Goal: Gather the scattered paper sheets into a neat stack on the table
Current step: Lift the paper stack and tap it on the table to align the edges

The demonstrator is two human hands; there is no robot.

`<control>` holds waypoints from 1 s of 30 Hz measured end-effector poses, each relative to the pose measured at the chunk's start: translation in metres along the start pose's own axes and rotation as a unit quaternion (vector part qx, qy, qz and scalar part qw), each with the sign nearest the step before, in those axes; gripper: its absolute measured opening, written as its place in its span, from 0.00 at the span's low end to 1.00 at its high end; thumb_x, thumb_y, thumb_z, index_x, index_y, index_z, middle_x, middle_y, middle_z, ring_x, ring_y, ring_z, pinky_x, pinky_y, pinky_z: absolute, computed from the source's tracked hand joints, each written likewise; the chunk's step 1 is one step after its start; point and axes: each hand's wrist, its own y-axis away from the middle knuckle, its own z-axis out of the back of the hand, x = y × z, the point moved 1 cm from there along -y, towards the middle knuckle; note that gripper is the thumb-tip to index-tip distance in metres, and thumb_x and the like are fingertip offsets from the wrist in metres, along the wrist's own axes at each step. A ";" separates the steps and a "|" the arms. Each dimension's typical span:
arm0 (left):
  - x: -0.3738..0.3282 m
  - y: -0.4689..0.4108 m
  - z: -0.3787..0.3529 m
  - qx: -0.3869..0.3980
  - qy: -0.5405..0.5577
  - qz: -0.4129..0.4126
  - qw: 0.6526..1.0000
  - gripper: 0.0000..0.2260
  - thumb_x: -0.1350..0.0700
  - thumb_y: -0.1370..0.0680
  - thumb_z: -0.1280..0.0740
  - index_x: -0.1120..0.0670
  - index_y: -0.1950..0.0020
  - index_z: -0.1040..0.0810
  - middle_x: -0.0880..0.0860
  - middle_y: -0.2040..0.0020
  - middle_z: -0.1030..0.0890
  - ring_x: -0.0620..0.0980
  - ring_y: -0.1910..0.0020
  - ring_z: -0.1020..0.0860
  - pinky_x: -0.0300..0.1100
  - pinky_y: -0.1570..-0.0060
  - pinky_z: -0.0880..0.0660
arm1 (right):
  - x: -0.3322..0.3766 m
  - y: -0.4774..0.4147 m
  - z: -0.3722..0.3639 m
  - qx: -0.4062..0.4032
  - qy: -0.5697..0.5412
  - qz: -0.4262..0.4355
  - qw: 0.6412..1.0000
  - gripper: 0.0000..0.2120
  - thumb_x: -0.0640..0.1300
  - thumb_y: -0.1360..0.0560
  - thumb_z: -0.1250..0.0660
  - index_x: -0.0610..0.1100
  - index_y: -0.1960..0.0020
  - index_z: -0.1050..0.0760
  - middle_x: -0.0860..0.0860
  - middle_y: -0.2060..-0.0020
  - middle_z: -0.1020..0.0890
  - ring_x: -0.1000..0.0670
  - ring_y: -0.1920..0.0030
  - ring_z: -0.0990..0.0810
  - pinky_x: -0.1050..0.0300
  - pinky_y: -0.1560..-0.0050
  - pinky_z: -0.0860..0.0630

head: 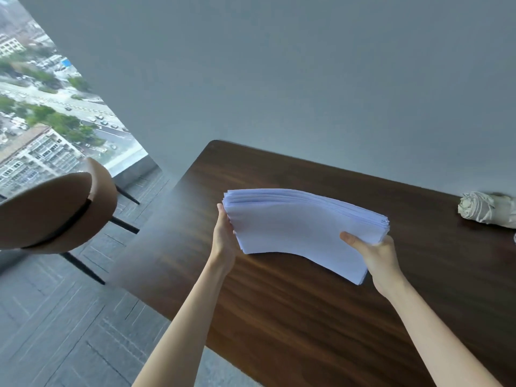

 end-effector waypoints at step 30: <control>-0.030 0.009 0.024 0.019 0.030 0.010 0.999 0.29 0.39 0.17 0.52 0.55 0.54 0.18 0.52 0.60 0.14 0.46 0.61 0.16 0.35 0.64 0.22 | -0.006 0.009 -0.011 0.039 -0.003 0.024 0.999 0.13 0.35 0.33 0.23 0.46 0.51 0.18 0.52 0.53 0.14 0.52 0.52 0.16 0.58 0.51 0.23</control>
